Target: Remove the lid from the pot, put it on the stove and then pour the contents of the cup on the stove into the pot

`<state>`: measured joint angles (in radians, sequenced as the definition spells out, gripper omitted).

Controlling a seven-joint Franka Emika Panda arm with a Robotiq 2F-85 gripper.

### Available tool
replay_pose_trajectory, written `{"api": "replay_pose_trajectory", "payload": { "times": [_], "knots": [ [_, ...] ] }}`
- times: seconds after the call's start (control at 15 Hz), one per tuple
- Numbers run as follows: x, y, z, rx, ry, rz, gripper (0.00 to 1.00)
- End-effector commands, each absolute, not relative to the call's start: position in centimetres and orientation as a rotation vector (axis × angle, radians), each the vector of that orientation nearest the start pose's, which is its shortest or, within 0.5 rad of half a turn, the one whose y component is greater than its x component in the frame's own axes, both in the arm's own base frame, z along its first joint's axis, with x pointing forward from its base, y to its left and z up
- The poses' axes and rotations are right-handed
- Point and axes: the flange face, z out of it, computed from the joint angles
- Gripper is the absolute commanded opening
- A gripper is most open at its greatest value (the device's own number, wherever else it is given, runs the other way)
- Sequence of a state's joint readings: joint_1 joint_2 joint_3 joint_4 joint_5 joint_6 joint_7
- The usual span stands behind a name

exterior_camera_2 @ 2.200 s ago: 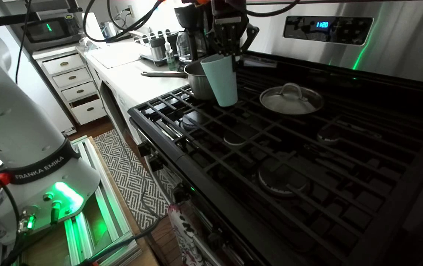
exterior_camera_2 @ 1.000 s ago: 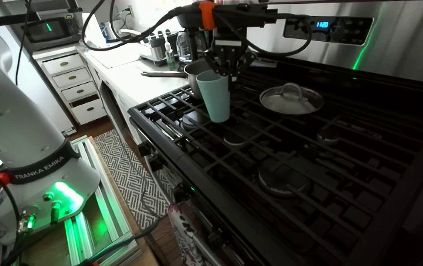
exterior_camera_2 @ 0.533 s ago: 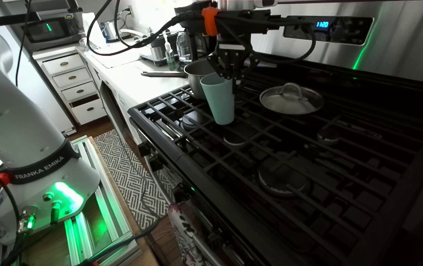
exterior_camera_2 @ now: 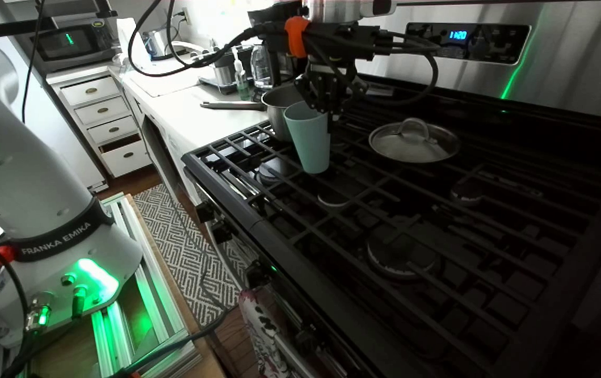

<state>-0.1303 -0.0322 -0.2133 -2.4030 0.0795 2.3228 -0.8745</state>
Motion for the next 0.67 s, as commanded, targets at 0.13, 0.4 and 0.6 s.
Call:
{"api": "replay_pose_trajectory", "payload": {
  "times": [0.13,0.4,0.6],
  "knots": [
    [45.7,-16.19,31.8,-2.963,-0.72,-0.012,0.01],
    [45.69,-16.61,31.49,-2.969,-0.7,0.011,0.01],
    [45.75,-16.58,31.31,-2.971,-0.704,0.026,0.32]
  ]
}}
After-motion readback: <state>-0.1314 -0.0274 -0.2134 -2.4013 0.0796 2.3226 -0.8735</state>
